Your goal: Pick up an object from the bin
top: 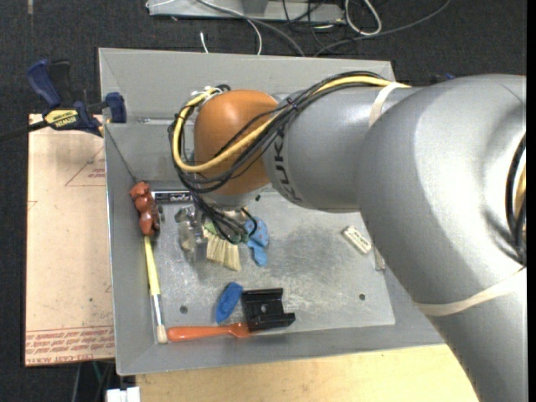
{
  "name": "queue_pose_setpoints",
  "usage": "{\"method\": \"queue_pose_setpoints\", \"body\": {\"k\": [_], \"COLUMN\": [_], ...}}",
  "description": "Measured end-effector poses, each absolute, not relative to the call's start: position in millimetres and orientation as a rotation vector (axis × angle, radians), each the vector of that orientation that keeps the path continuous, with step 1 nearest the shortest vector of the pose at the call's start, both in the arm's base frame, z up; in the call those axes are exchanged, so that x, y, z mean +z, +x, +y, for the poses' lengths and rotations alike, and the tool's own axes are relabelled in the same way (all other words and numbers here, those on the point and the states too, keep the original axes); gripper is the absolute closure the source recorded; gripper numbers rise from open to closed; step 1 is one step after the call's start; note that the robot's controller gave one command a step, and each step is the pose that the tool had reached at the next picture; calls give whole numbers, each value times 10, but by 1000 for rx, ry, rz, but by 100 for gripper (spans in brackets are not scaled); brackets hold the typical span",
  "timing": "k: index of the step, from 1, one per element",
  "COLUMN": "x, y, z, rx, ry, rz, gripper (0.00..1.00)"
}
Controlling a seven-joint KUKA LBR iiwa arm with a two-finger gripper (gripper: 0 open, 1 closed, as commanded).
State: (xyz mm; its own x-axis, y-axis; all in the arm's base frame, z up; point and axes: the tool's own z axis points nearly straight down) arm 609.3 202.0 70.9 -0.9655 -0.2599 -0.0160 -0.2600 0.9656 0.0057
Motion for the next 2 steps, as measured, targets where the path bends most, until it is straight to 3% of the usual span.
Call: {"method": "queue_pose_setpoints", "body": {"k": [1,2], "x": [711,935], "y": [6093,6075], "z": [2016,2012], "rx": [13,12], "ry": [-408,-409], "rz": [3100,3105], "gripper": [100,100]}}
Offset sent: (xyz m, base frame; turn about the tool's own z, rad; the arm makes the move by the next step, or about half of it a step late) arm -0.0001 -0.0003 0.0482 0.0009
